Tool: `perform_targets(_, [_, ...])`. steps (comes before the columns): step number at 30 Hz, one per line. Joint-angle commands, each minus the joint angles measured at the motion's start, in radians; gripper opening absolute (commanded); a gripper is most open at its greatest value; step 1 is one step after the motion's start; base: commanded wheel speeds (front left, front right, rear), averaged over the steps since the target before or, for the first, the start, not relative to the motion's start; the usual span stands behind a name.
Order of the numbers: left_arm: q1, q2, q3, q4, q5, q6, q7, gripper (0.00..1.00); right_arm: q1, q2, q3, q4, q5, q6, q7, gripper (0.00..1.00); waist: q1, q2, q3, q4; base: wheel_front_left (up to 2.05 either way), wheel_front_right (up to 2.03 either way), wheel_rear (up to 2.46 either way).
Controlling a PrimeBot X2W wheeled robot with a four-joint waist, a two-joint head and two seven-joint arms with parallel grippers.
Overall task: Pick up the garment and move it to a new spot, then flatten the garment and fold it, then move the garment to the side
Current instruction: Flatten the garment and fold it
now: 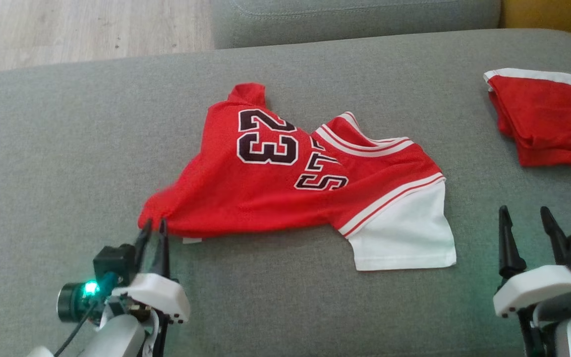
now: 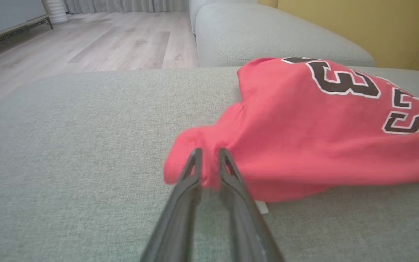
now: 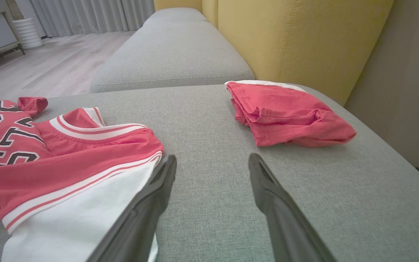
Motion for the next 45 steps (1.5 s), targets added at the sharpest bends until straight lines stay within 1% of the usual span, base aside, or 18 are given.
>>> perform_targets(1, [-0.030,0.020,0.043,-0.023,0.002,0.009,-0.020,1.00,-0.014,-0.009,0.025,-0.027,0.001,0.007,0.000,1.00,0.0000,-0.0001,-0.003,0.001,0.00,0.00,0.00])
perform_targets(4, [-0.021,0.011,0.050,-0.017,0.001,0.013,-0.048,1.00,-0.008,-0.009,0.030,-0.018,-0.001,0.007,0.003,1.00,0.0000,-0.0001,-0.015,0.003,0.00,0.00,0.00])
perform_targets(9, [0.003,0.016,0.064,-0.037,0.008,0.014,-0.081,1.00,0.001,-0.009,0.040,0.002,0.002,0.007,0.010,1.00,0.0000,-0.0001,-0.045,0.014,0.00,0.00,0.00])
perform_targets(14, [0.066,0.019,0.072,-0.110,0.026,0.021,-0.096,1.00,0.000,-0.009,0.062,0.035,0.005,0.007,0.019,1.00,0.0000,-0.0001,-0.071,0.041,0.00,0.00,0.00])
perform_targets(19, [0.137,0.011,0.069,-0.204,0.049,0.039,-0.100,1.00,-0.048,-0.009,0.086,0.086,0.006,0.007,0.028,1.00,0.0000,-0.0001,-0.065,0.084,0.00,0.00,0.00])
perform_targets(23, [0.166,-0.003,0.062,-0.262,0.063,0.050,-0.101,1.00,-0.125,-0.009,0.072,0.159,-0.013,0.007,0.044,1.00,0.0000,-0.0001,-0.041,0.128,0.00,0.00,0.00])
perform_targets(25, [0.167,-0.015,0.051,-0.288,0.075,0.053,-0.101,1.00,-0.189,-0.009,0.031,0.232,-0.044,0.007,0.057,1.00,0.0000,-0.0001,-0.017,0.163,0.00,0.00,0.00])
perform_targets(26, [0.167,-0.015,0.051,-0.288,0.075,0.053,-0.101,1.00,-0.189,-0.009,0.031,0.232,-0.044,0.007,0.057,1.00,0.0000,-0.0001,-0.017,0.163,0.00,0.00,0.00])
perform_targets(31, [0.154,-0.029,0.043,-0.305,0.087,0.055,-0.101,1.00,-0.286,-0.009,-0.029,0.382,-0.085,0.007,0.084,1.00,0.0000,-0.0001,0.021,0.209,0.00,0.00,0.00])
perform_targets(35, [0.147,-0.029,0.051,-0.304,0.090,0.058,-0.101,1.00,-0.343,-0.009,-0.071,0.485,-0.114,0.007,0.098,1.00,0.0000,-0.0001,0.036,0.223,0.00,0.00,0.00])
perform_targets(36, [0.147,-0.029,0.053,-0.303,0.090,0.057,-0.101,1.00,-0.355,-0.009,-0.075,0.501,-0.114,0.007,0.087,0.59,0.0000,-0.0001,0.037,0.223,0.00,0.00,0.00])
perform_targets(37, [0.147,-0.029,0.055,-0.303,0.090,0.058,-0.101,1.00,-0.367,-0.009,-0.077,0.515,-0.107,0.007,0.073,0.35,0.0000,-0.0001,0.037,0.223,0.00,0.00,0.00])
perform_targets(38, [0.148,-0.029,0.058,-0.303,0.090,0.060,-0.102,1.00,-0.377,-0.009,-0.075,0.526,-0.097,0.007,0.059,0.05,0.0000,-0.0001,0.036,0.220,0.00,0.00,0.00])
perform_targets(39, [0.150,-0.029,0.063,-0.304,0.091,0.061,-0.102,1.00,-0.384,-0.009,-0.073,0.534,-0.090,0.007,0.046,0.00,0.0000,-0.0001,0.033,0.216,0.00,0.00,0.00])
perform_targets(42, [0.160,-0.028,0.073,-0.308,0.092,0.064,-0.102,1.00,-0.394,-0.009,-0.084,0.533,-0.083,0.007,0.006,0.00,0.0000,-0.0001,0.022,0.199,0.00,0.00,0.00])
perform_targets(45, [0.167,-0.028,0.078,-0.312,0.092,0.065,-0.102,1.00,-0.380,-0.012,-0.112,0.505,-0.084,0.007,-0.018,0.00,0.0000,-0.0001,0.010,0.180,0.00,0.00,0.00])
